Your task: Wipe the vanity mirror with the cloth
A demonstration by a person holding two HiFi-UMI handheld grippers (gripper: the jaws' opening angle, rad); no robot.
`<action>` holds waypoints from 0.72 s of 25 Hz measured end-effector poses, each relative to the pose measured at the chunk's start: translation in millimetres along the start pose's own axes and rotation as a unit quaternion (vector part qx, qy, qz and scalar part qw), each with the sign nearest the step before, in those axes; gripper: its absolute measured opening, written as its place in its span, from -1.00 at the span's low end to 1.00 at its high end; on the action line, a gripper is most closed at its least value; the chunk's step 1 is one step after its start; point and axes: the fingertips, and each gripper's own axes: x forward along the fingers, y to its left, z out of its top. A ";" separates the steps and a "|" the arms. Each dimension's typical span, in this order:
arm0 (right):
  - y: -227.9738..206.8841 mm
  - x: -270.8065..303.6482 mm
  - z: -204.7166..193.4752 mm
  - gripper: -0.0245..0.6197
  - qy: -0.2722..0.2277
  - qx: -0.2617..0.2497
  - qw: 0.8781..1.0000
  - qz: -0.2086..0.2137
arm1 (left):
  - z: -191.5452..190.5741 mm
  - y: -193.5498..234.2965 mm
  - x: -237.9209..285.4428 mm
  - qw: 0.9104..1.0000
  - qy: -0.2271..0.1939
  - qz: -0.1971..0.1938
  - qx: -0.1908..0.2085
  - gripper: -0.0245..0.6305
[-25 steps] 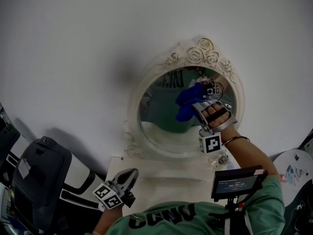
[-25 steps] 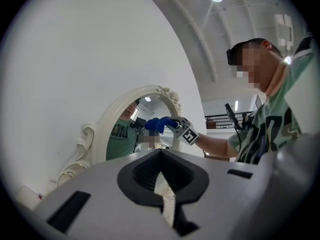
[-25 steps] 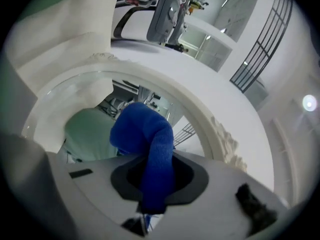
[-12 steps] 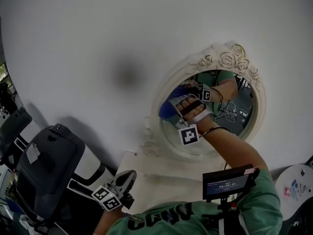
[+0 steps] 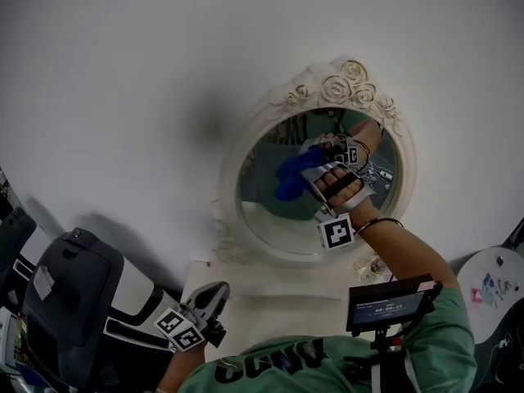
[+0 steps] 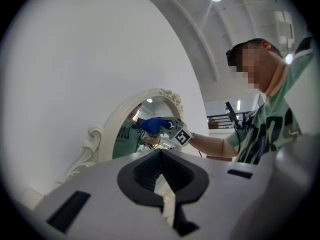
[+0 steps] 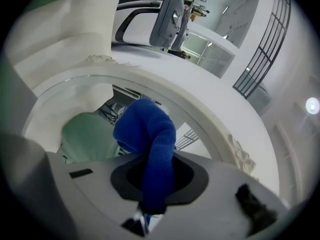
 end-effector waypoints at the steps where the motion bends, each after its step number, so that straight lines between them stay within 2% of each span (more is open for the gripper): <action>1: 7.0 -11.3 -17.7 -0.77 0.013 -0.002 1.000 0.005 | -2.0 -3.3 8.0 1.000 0.004 -0.009 -0.001 -0.93; 6: 35.0 -70.7 -110.9 -0.77 0.097 -0.020 0.995 0.023 | -13.1 -21.5 45.6 0.998 0.021 -0.052 -0.006 -0.93; 10: 63.0 -105.2 -170.4 -0.77 0.153 -0.016 0.987 0.055 | -21.4 -31.4 66.1 0.997 0.029 -0.070 -0.012 -0.93; 13: 72.6 -122.6 -194.0 -0.77 0.177 -0.016 0.982 0.069 | -24.9 -35.8 72.7 0.996 0.031 -0.077 -0.014 -0.93; 18: 78.4 -126.6 -201.1 -0.77 0.200 -0.006 0.976 0.089 | -24.3 -39.5 71.5 0.997 0.027 -0.077 -0.013 -0.93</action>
